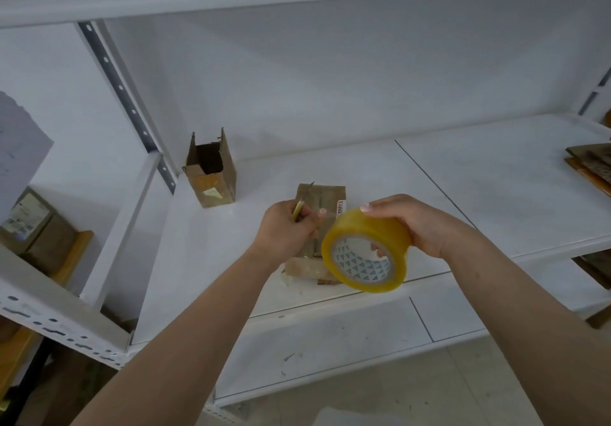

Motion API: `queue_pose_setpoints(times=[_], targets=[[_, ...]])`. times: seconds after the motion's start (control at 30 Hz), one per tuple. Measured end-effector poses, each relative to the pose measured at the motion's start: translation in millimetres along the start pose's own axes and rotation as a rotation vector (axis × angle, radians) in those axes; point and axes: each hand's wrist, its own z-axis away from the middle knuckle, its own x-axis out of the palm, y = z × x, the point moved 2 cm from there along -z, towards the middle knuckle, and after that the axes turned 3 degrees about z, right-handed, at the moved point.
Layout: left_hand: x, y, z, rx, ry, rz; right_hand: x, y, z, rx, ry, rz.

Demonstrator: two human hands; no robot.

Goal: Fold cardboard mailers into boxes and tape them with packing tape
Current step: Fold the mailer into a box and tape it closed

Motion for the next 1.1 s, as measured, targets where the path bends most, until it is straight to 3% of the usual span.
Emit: queue_pose_setpoints(times=[0.2, 0.33, 0.47, 0.77, 1.1], targets=[[-4, -1, 0, 0.043, 0.035, -0.037, -3, 0, -2, -0.033, -0.032, -0.017], [-18, -5, -1, 0.075, 0.099, -0.107, -9, -1, -2, 0.0, 0.005, 0.236], [-48, -29, -2, -0.035, 0.177, -0.057, -29, 10, 2, 0.059, 0.092, 0.215], [-39, -87, 15, -0.142, 0.169, -0.133, 0, 44, -23, 0.198, 0.2, 0.858], [-37, -105, 1, -0.165, 0.152, -0.167, 12, 51, -40, 0.256, 0.221, 0.959]])
